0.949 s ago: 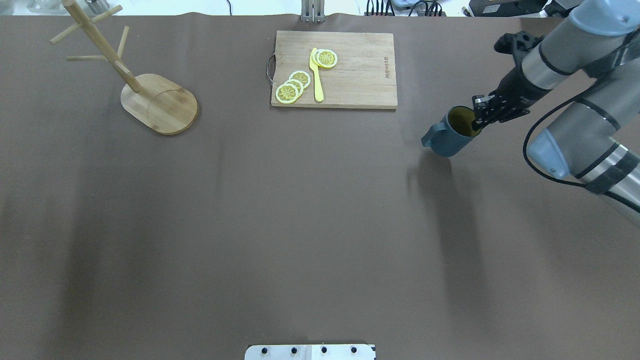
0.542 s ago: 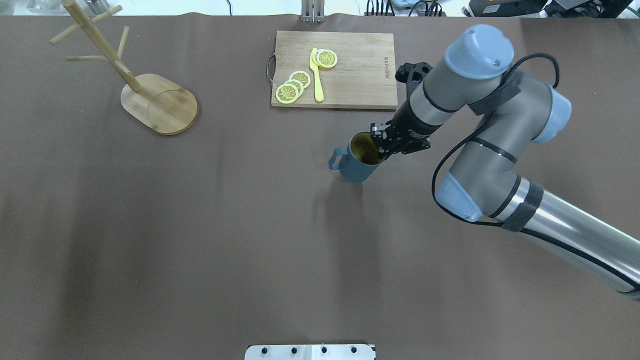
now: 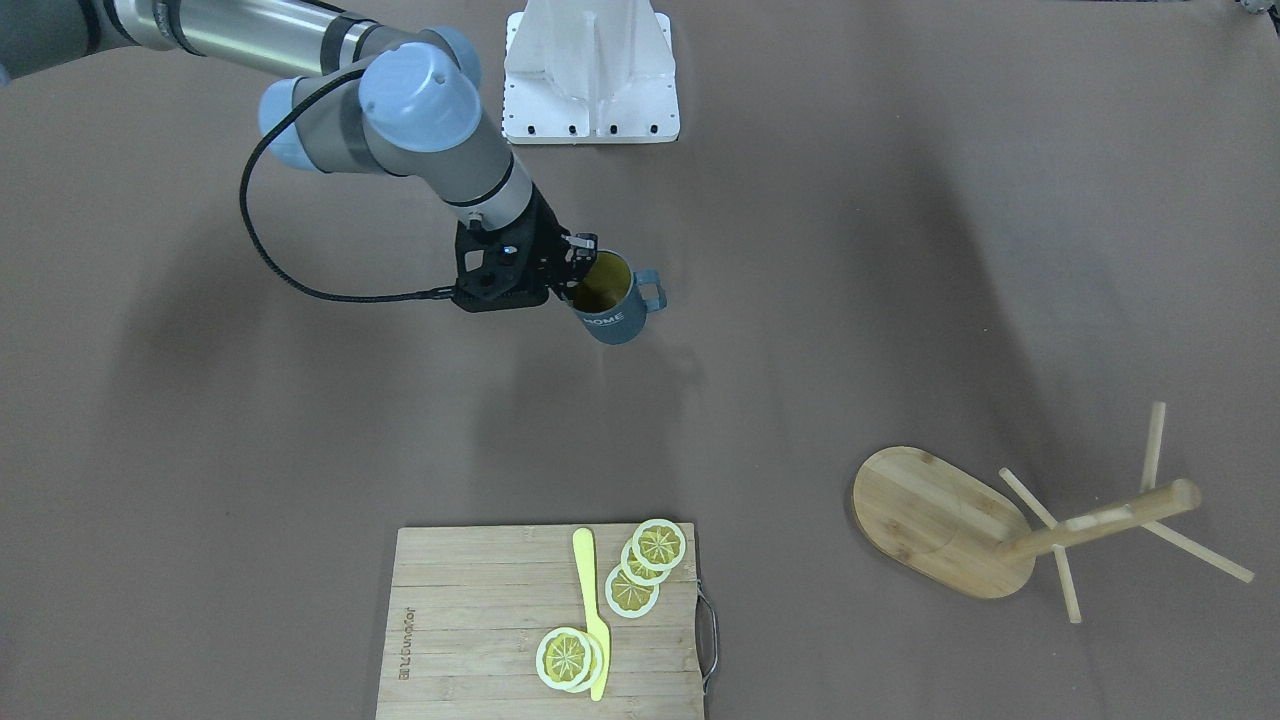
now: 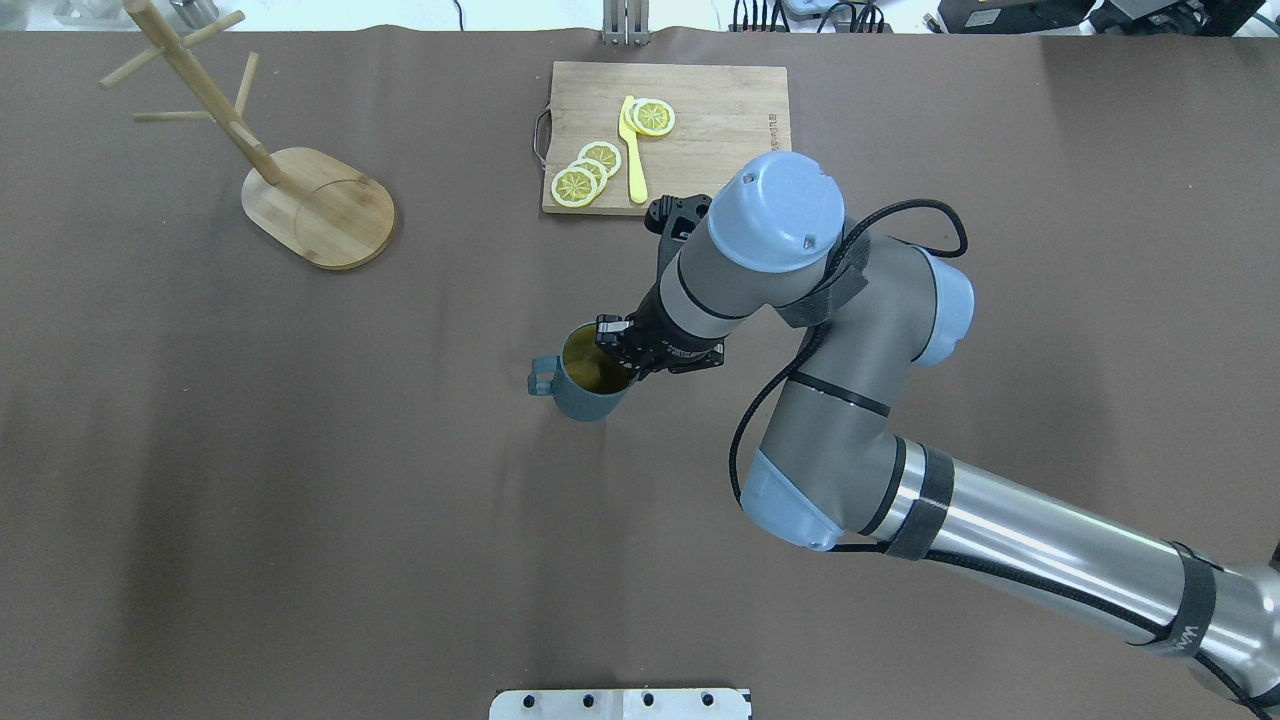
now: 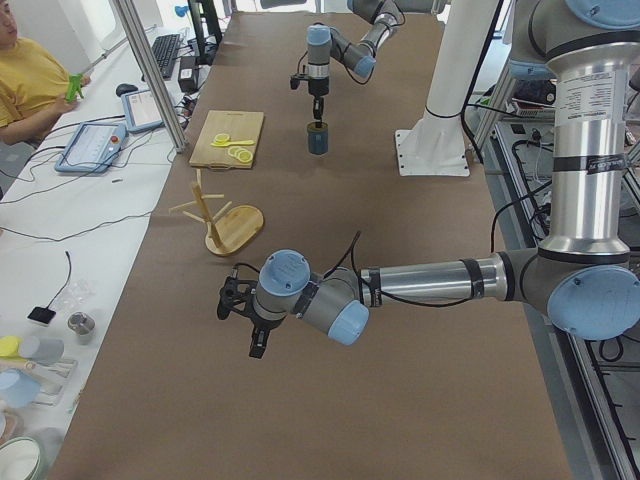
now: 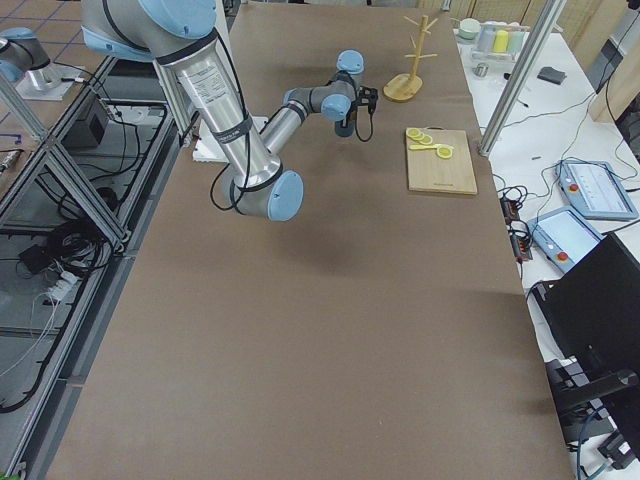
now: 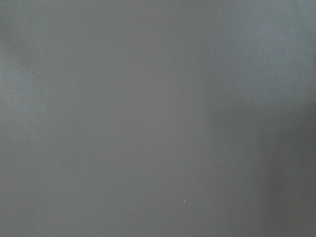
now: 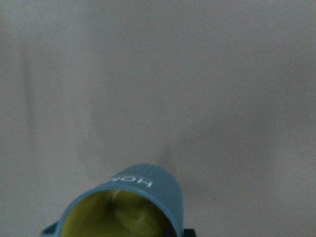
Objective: Hang cup on storage rack
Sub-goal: 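Slide the blue mug with the right gripper toward the table center, then release the mug and raise the right gripper away while the left arm reaches in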
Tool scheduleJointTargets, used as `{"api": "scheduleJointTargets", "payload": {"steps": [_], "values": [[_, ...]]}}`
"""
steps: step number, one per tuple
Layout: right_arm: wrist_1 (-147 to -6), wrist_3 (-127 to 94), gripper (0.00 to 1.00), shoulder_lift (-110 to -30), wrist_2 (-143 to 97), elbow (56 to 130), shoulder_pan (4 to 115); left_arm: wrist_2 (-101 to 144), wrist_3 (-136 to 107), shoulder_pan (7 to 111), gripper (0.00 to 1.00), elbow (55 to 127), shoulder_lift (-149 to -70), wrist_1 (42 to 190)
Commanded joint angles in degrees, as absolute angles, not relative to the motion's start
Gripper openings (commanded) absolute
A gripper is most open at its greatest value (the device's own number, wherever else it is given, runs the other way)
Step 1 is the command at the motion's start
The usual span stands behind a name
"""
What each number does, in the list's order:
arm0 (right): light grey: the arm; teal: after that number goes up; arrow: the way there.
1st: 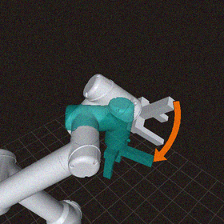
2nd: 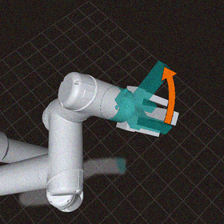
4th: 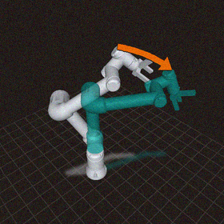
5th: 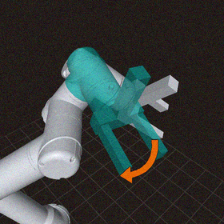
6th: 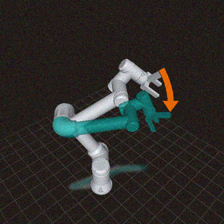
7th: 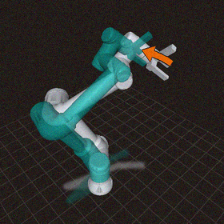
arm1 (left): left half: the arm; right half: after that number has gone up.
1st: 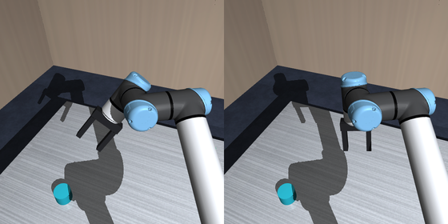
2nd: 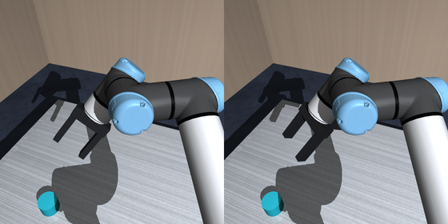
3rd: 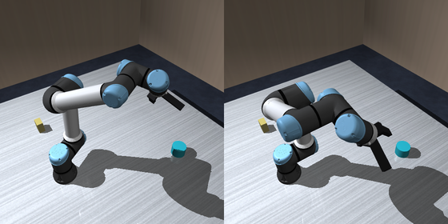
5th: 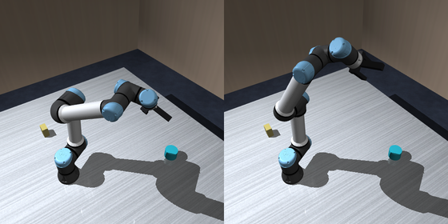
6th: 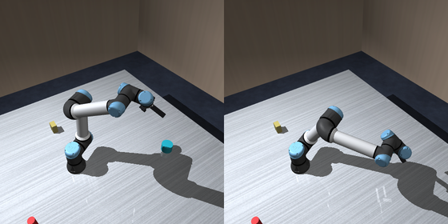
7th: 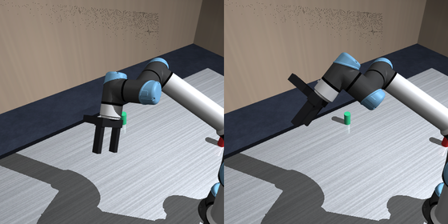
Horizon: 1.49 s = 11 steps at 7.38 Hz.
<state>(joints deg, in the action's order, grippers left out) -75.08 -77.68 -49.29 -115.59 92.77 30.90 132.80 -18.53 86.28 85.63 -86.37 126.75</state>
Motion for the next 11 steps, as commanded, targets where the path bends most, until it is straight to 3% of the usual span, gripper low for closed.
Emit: {"api": "scheduleJointTargets", "payload": {"steps": [1, 4, 8, 9, 11], "values": [[-75.1, -77.3, 1.00, -48.8, -114.3, 93.1, 30.0, 133.7, -22.0, 85.9, 0.98, 85.6, -86.6, 126.7], [-75.5, -77.2, 1.00, -52.8, -121.3, 98.0, 37.1, 138.2, -33.9, 79.1, 0.98, 88.7, -91.7, 126.7], [-75.6, -66.5, 1.00, -66.3, -130.4, 100.4, 51.3, 124.9, -47.7, 54.9, 0.95, 102.3, -102.1, 127.1], [-75.6, -62.3, 1.00, -69.8, -132.1, 100.4, 55.2, 121.1, -45.6, 49.7, 0.95, 101.6, -106.9, 127.2], [-75.6, -49.3, 1.00, -76.7, -132.5, 99.2, 61.2, 114.9, -44.5, 45.4, 0.96, 102.1, -107.1, 133.0]]}}
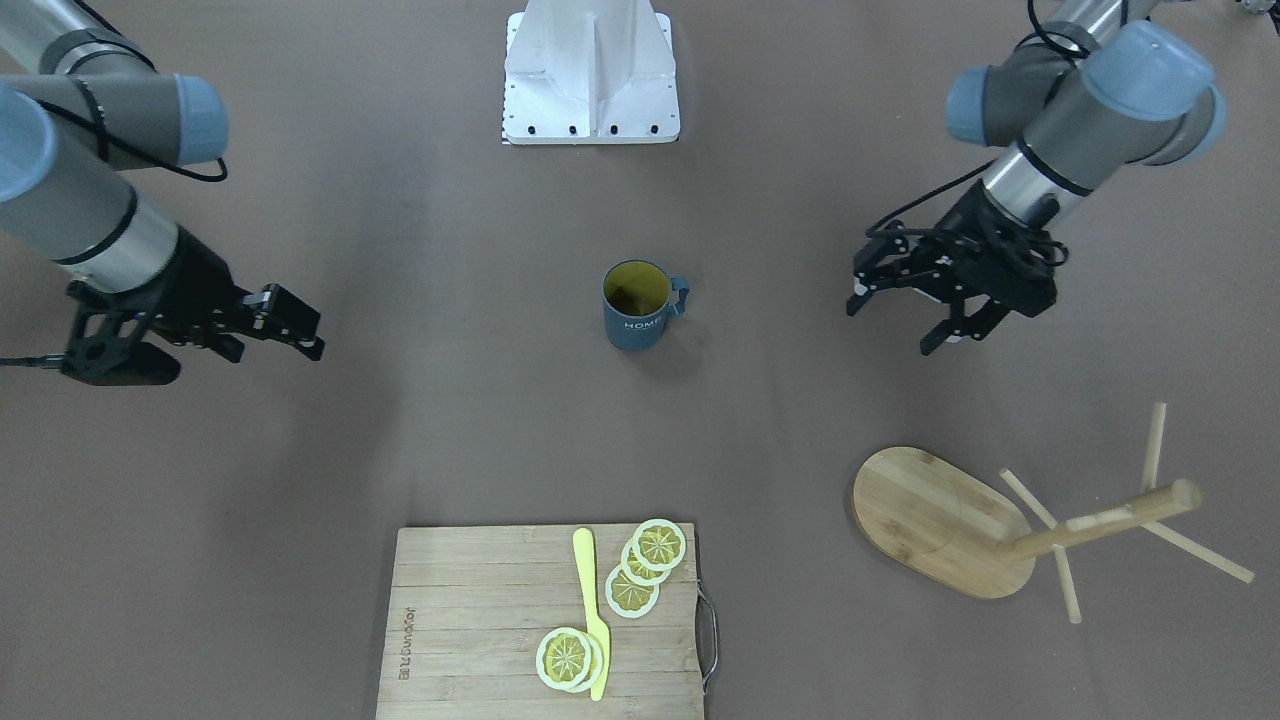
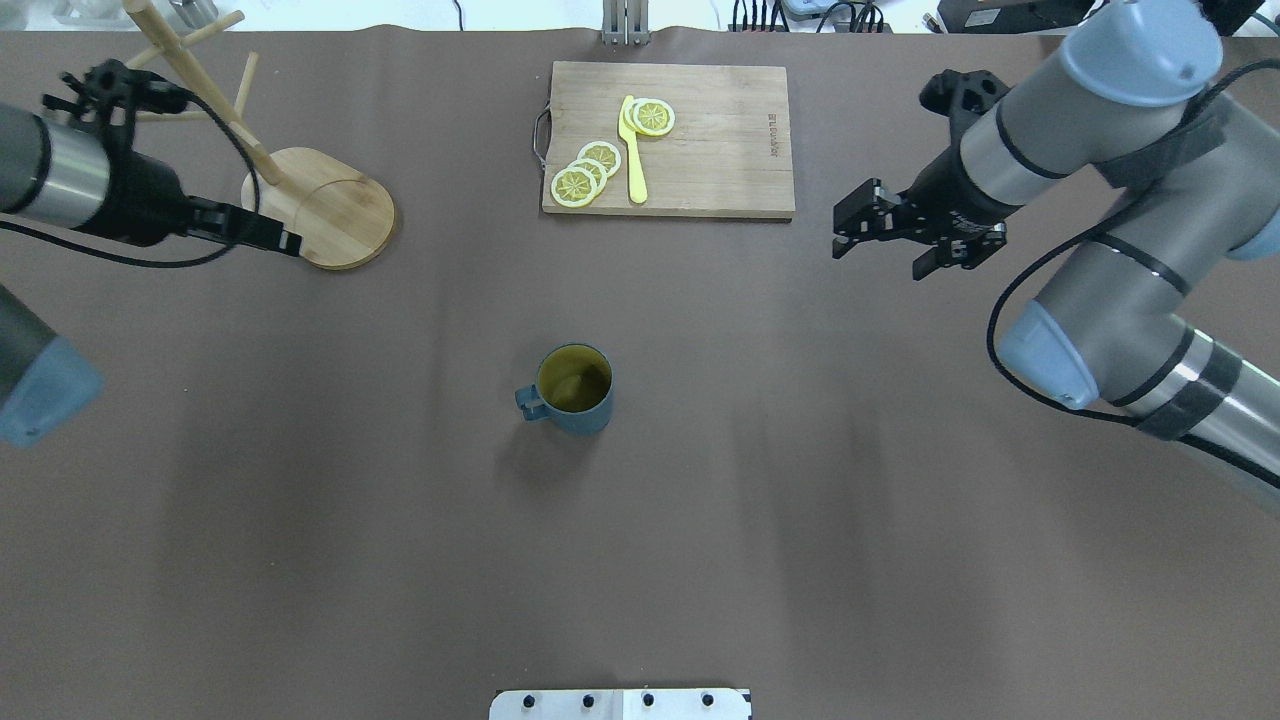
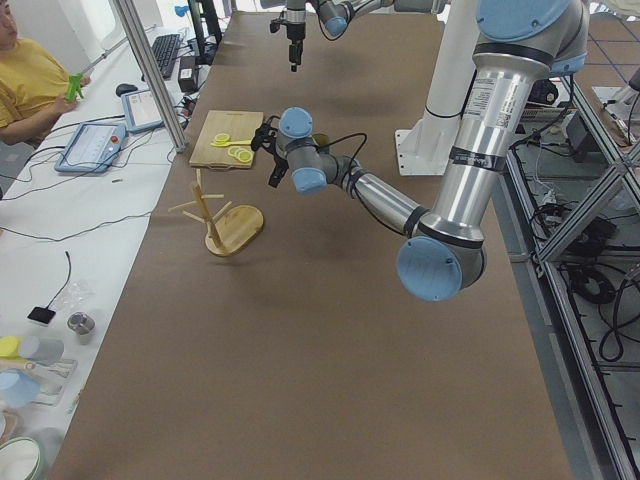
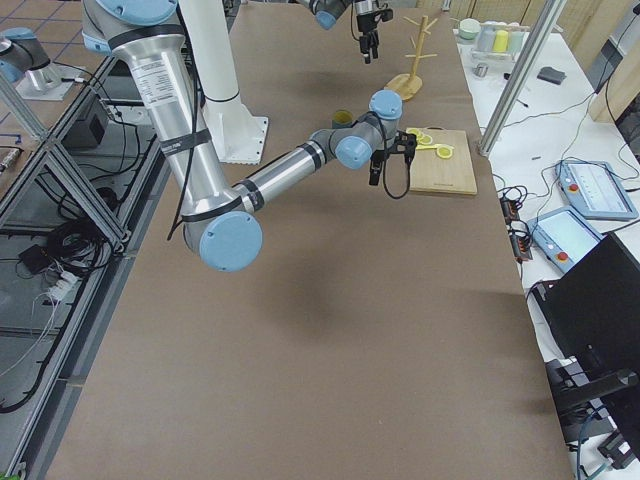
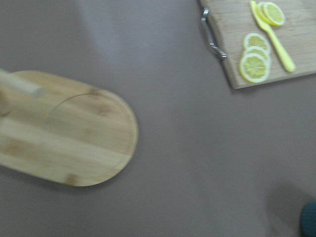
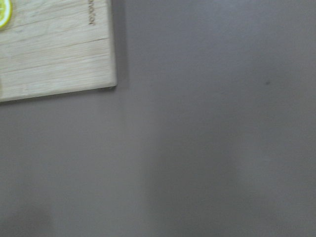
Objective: Hang cup on storage rack
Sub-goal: 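Release the mug and raise the right gripper away while the left arm reaches in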
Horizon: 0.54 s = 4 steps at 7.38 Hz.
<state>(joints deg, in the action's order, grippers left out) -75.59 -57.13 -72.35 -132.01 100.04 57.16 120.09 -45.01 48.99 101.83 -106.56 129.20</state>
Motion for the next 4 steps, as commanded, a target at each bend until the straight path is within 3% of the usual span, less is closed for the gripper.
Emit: {"api": "scheduleJointTargets", "payload": {"steps": [1, 2, 4], "values": [[-75.7, -44.4, 1.00, -79.3, -132.5, 98.7, 64.2, 114.4, -39.0, 42.9, 0.88, 99.1, -107.4, 137.2], [-75.7, -41.2, 1.00, -80.7, -131.9, 97.3, 66.4, 114.1, -28.9, 40.6, 0.96, 97.2, -107.4, 142.0], [-75.5, -36.0, 1.00, -80.7, -131.9, 93.2, 68.8, 113.7, -24.7, 35.7, 0.96, 92.9, -107.7, 151.1]]}}
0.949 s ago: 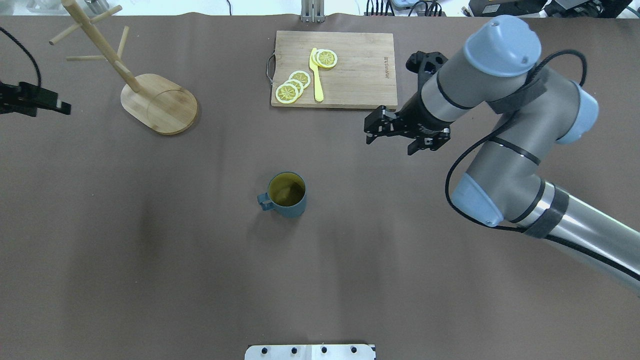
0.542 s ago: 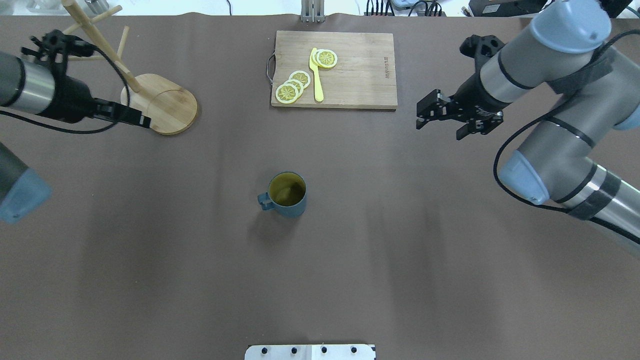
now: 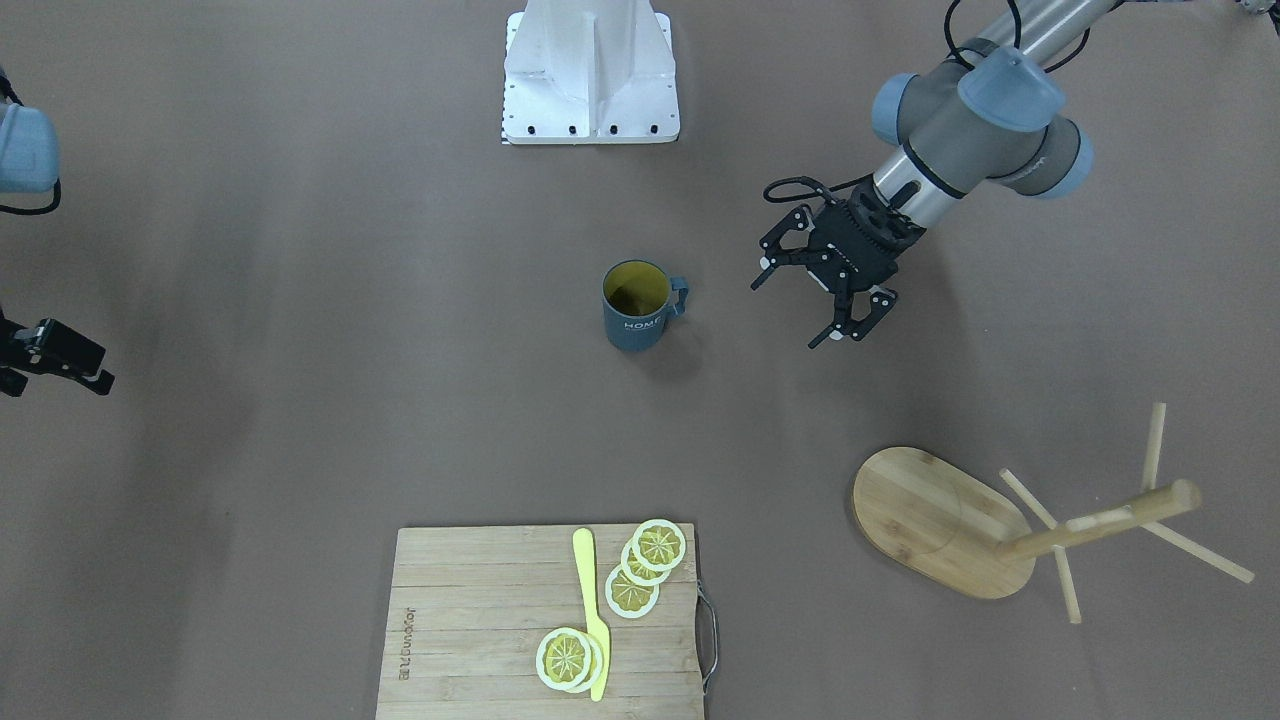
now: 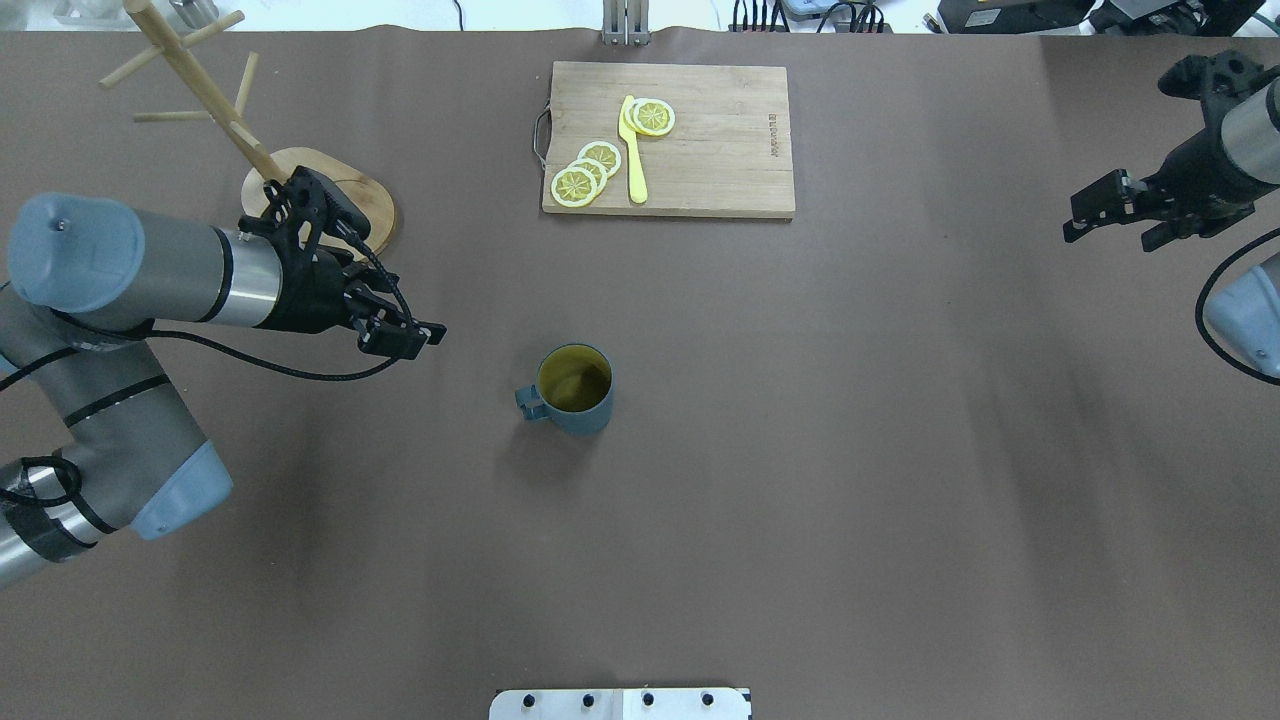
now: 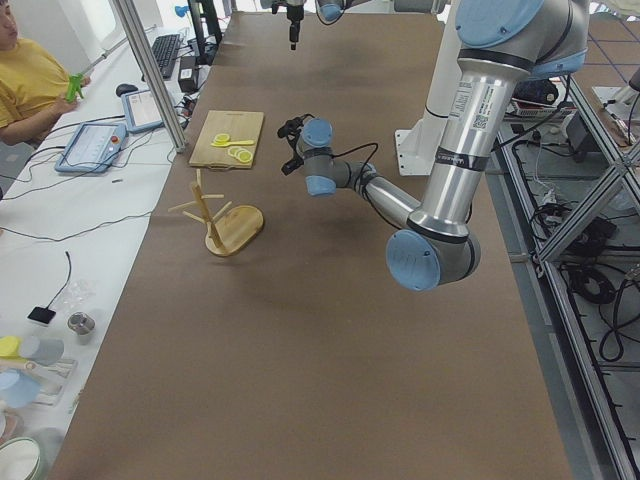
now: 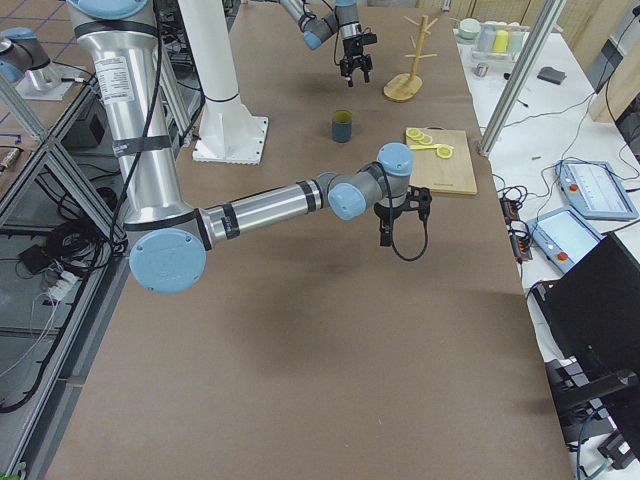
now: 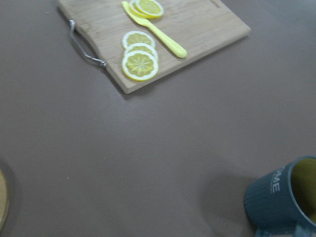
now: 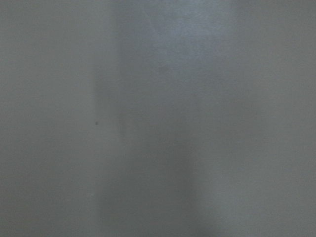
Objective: Hang cup on storage rack
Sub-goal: 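Move the left gripper to the mug handle and grasp it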
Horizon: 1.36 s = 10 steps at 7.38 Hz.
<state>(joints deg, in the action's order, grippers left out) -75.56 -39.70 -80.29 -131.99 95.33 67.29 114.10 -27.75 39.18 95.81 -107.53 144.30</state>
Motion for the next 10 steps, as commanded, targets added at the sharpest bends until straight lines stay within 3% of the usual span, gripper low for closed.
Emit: {"api": "scheduleJointTargets", "payload": {"steps": [1, 8, 9, 10], "values": [[-75.5, -35.8, 1.00, -80.7, -131.8, 92.7, 69.2, 113.5, -24.8, 33.2, 0.95, 89.9, -107.8, 156.7], [-75.3, -35.9, 1.00, -81.3, -131.5, 91.8, 69.6, 103.5, -24.5, 26.3, 0.85, 82.0, -112.7, 165.2], [-75.3, -35.9, 1.00, -81.2, -131.4, 91.8, 69.6, 103.4, -24.5, 26.3, 0.80, 81.5, -112.8, 165.2], [-75.2, -35.8, 1.00, -81.3, -131.4, 91.8, 69.6, 103.4, -24.5, 26.3, 0.66, 81.5, -112.4, 165.2]]}}
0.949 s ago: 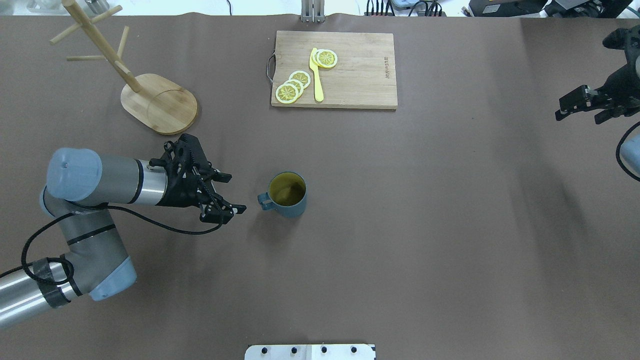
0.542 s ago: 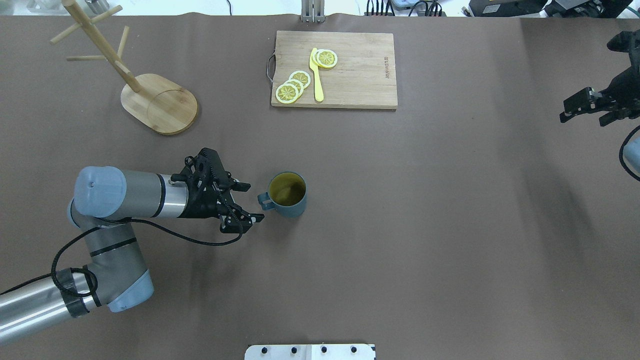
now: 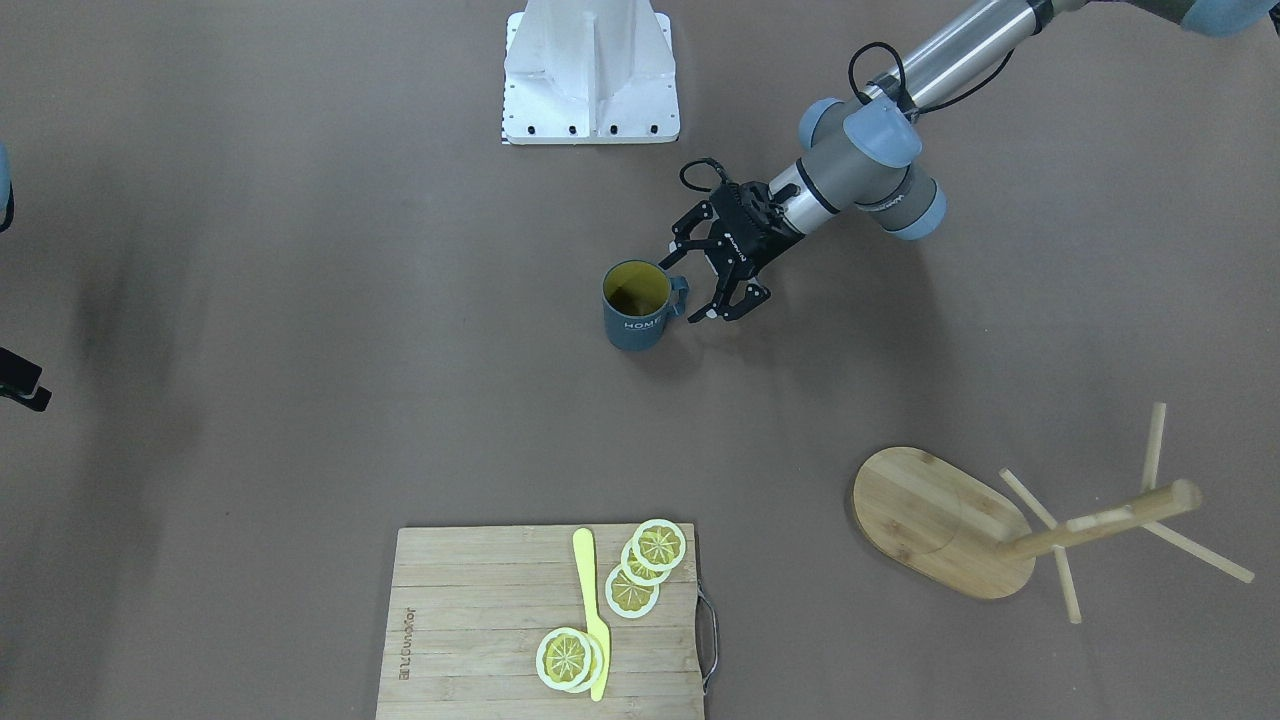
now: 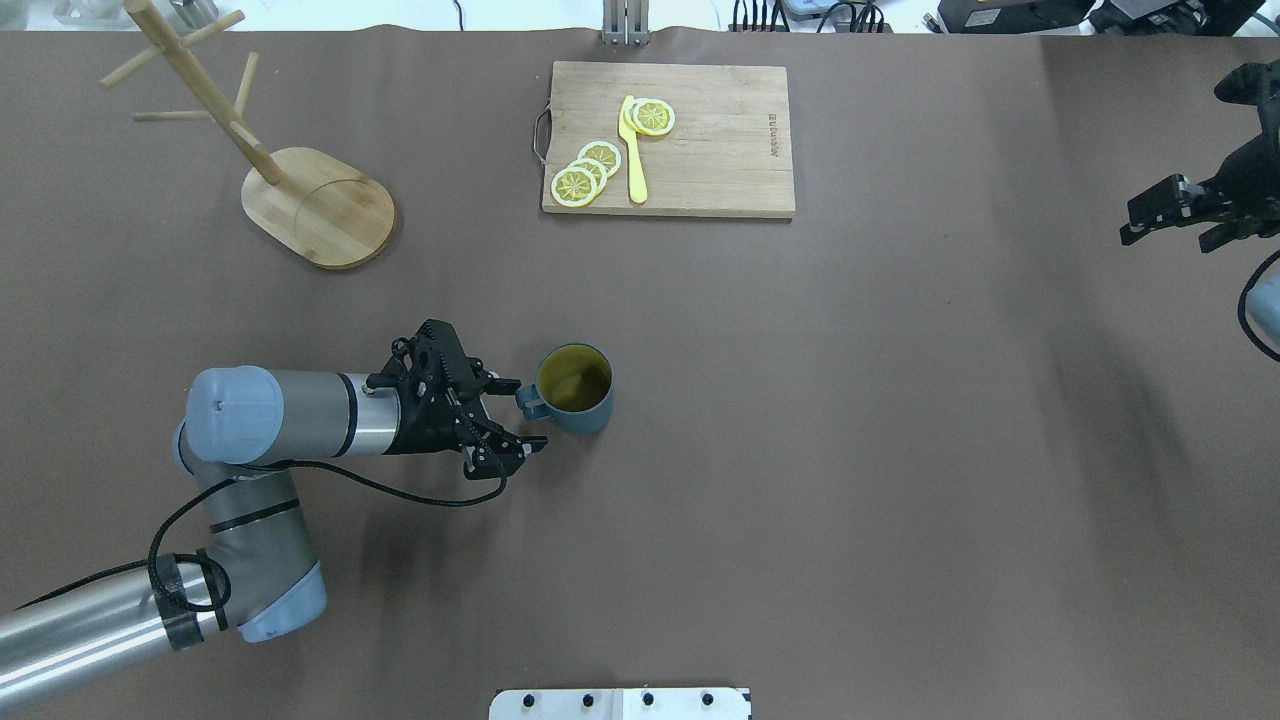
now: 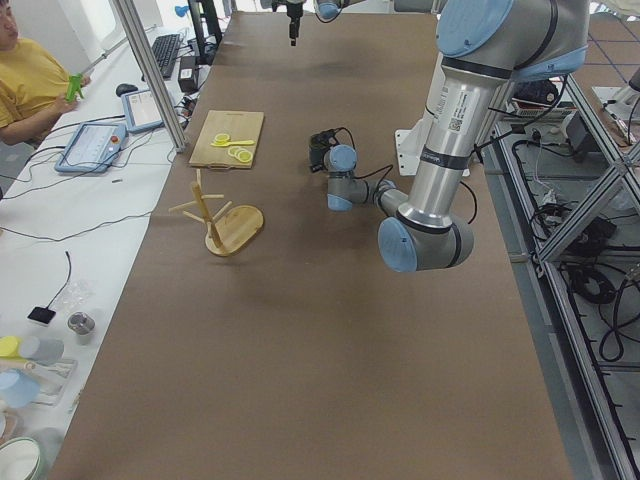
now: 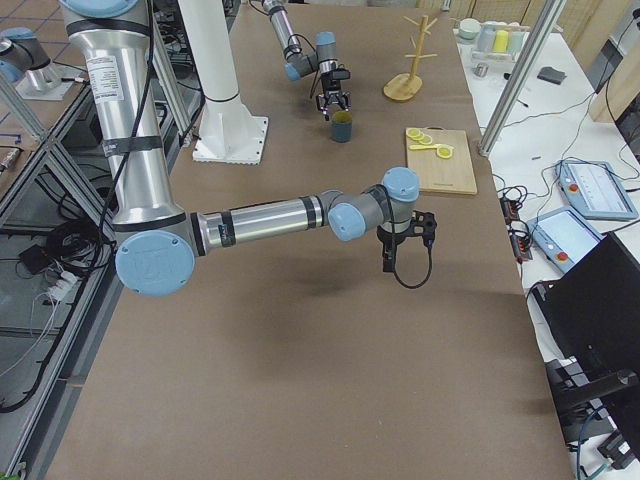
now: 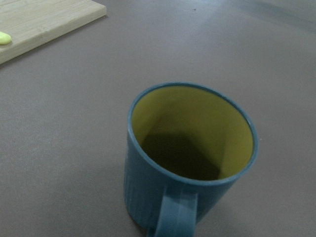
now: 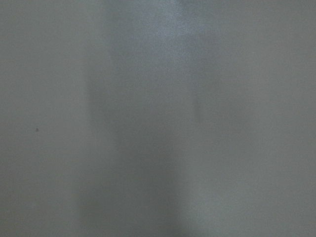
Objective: Hang cup on storage rack
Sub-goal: 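Move the left gripper to the mug handle and grasp it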
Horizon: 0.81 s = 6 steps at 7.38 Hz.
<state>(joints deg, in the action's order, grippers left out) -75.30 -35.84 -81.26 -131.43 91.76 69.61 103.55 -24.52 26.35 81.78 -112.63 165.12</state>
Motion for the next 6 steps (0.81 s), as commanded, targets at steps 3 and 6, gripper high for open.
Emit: {"api": "scheduleJointTargets", "payload": {"steps": [3, 6], "values": [[-74.9, -35.8, 1.00, -81.5, -131.4, 92.0, 69.8, 103.5, -24.8, 26.3, 0.31, 80.9, -112.8, 165.3], [-74.8, -35.7, 1.00, -81.6, -131.4, 92.5, 69.8, 103.7, -32.2, 26.2, 0.00, 82.2, -111.8, 165.5]]}}
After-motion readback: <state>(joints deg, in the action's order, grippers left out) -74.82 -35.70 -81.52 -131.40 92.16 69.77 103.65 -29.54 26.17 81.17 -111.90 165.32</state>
